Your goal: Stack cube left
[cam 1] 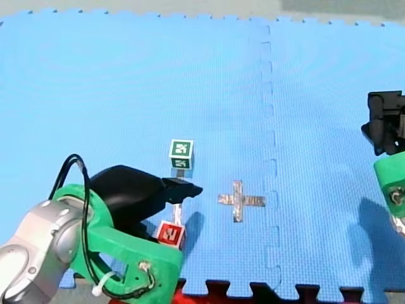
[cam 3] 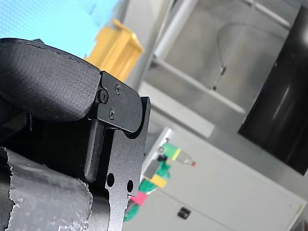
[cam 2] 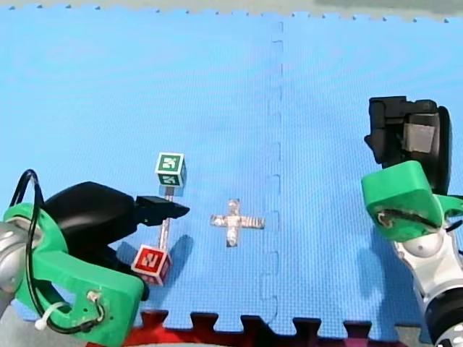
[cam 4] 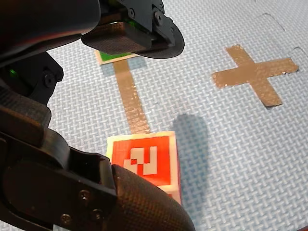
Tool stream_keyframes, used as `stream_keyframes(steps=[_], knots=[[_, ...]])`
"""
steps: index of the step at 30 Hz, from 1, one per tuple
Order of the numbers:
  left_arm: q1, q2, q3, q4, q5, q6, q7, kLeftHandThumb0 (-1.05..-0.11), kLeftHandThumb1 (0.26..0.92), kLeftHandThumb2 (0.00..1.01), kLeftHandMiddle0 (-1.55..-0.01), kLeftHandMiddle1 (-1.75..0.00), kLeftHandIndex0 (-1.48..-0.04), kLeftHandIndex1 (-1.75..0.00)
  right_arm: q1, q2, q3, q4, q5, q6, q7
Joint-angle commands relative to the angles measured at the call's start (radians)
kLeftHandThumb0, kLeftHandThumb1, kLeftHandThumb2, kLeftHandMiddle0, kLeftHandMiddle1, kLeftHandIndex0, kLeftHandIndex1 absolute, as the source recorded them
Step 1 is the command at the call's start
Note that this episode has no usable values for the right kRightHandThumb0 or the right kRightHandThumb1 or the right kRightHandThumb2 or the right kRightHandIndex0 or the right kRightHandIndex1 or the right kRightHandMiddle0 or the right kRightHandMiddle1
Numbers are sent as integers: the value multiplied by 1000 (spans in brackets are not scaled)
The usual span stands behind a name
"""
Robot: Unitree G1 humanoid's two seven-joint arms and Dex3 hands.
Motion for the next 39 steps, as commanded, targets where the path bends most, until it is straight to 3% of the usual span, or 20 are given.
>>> stream_keyframes(steps=[1,6,12,27,39], knots=[[-10,-2,-6,11,9,7,-1,-1048,882,4,-858,-1746,-445,-59,-3,-6,-2,1,1,1,-2],[-34,-27,-22,55,27,29,7,-1048,839,0,-860,-1746,-469,-54,-3,-8,-2,0,0,-2,-2],[-48,-35,-35,80,49,37,21,-1048,830,0,-862,-1746,-480,-49,-3,-11,-3,-2,0,-4,-2],[-74,-40,-44,158,70,-36,137,-1009,763,0,-876,-1746,-561,-48,-2,-15,-8,-11,9,-12,10],[-127,-62,-75,313,92,-87,239,-973,757,0,-879,-1746,-621,-51,0,-20,-14,-31,14,-16,22]])
